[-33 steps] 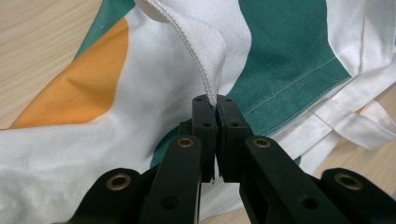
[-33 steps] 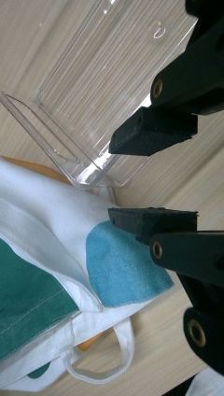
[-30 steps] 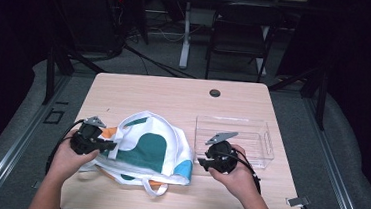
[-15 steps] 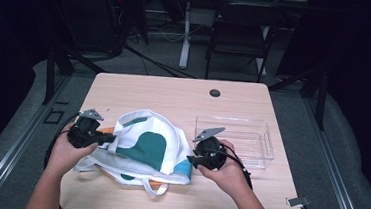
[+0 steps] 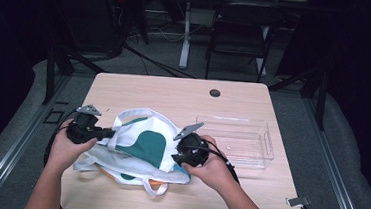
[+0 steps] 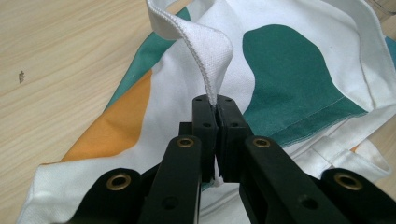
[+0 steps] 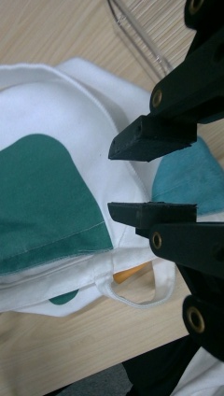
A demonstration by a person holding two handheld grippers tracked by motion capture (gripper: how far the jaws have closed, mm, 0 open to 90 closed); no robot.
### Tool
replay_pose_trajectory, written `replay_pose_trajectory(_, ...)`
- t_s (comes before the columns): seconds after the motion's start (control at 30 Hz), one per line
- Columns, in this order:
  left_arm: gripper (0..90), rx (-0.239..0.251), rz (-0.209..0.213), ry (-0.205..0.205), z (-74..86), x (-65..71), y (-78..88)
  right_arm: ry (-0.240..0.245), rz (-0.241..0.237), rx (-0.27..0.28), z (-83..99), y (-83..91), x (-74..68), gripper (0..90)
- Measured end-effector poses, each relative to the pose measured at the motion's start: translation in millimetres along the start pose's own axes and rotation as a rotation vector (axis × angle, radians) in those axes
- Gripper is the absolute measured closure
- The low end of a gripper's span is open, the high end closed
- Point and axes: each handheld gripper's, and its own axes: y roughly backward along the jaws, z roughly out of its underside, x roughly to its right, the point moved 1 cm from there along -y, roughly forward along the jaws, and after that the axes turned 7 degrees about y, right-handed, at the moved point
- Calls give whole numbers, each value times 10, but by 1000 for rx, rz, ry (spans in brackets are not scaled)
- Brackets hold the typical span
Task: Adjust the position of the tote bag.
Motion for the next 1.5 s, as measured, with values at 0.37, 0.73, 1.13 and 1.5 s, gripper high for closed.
replay_pose_trajectory(0.37,880,-1,0,27,32,-62,-49,85,-39,-40,-174,-286,-210,710)
replay_pose_trajectory(0.73,880,5,10,32,43,-77,-37,129,-62,-73,-297,-571,-371,730)
replay_pose_trajectory(1.13,880,10,15,38,51,-80,-33,173,-43,-94,-369,-730,-474,708)
replay_pose_trajectory(1.5,880,4,22,44,66,-106,-50,202,-11,-115,-386,-812,-513,753)
